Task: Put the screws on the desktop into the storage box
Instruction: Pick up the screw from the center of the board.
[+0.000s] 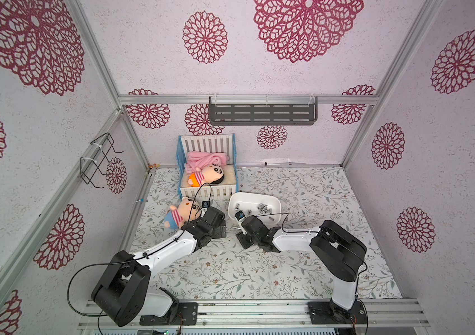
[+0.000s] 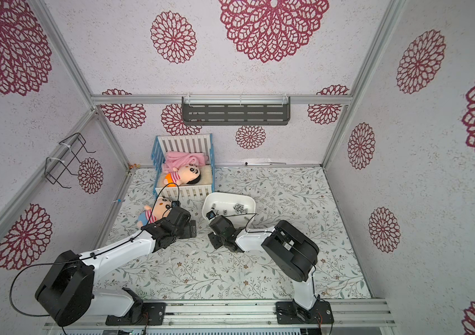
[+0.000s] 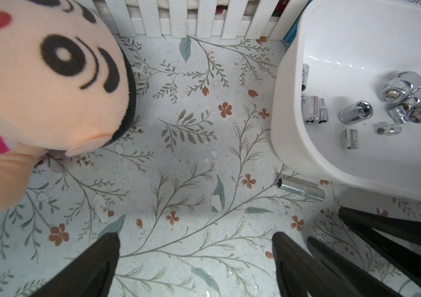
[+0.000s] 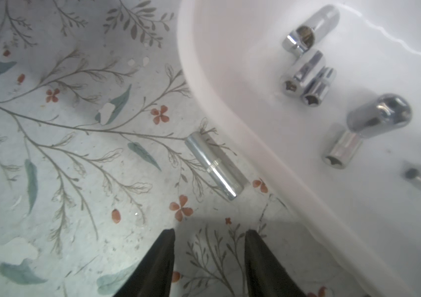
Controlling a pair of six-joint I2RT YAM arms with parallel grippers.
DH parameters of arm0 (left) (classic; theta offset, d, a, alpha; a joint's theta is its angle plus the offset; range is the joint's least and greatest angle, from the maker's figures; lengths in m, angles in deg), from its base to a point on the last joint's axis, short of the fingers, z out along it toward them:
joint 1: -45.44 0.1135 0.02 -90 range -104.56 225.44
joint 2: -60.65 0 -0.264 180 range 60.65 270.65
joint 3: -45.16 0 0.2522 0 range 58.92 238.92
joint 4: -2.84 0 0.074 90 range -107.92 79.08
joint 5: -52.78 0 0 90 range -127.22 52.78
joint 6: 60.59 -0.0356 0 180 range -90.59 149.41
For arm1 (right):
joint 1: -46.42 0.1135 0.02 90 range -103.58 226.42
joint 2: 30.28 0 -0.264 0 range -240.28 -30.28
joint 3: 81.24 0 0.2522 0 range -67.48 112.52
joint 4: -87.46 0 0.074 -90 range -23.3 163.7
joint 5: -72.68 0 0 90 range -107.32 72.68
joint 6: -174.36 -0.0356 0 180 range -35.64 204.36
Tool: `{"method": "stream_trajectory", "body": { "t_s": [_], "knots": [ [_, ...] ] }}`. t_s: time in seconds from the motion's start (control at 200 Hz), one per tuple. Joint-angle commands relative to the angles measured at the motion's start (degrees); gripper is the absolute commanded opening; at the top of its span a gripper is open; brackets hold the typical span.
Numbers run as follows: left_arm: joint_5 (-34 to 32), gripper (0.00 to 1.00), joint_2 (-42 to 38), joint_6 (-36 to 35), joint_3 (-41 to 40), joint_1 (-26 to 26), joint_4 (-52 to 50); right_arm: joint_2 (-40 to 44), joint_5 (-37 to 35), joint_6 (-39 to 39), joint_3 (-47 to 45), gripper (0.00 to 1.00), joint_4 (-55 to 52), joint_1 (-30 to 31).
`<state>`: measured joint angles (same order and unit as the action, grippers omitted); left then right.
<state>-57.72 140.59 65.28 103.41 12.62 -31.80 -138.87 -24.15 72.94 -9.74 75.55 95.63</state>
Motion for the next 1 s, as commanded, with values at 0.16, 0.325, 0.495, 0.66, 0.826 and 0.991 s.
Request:
{"method": "stream_trajectory", "body": {
  "t_s": [0.16,0.325,0.495,0.66,0.826,0.991],
  "knots": [
    [0.7,0.98,-0.4,0.6,-0.2,0.6,0.2,-3.3,-2.8,-1.8,3.0,0.52,-0.1,-2.3],
    [0.6,0.98,-0.6,0.5,-0.3,0.6,0.2,-6.4,-2.8,-1.4,5.1,0.53,-1.0,-2.6],
    [0.4,0.98,-0.9,0.3,-0.3,0.6,0.2,-8.6,-3.6,-0.7,7.0,0.52,-2.2,-2.2],
    [0.3,0.98,-1.3,0.4,-0.5,0.6,0.2,-8.9,-3.5,0.4,7.5,0.47,-2.4,-1.0],
    [0.4,0.98,-1.3,0.3,-0.5,0.6,0.2,-9.4,-2.9,1.3,8.3,0.38,-2.9,0.1],
    [1.1,0.98,-1.7,0.0,-0.6,0.6,0.3,-8.8,-3.2,1.6,8.4,0.23,-3.2,1.3]
  ]
}}
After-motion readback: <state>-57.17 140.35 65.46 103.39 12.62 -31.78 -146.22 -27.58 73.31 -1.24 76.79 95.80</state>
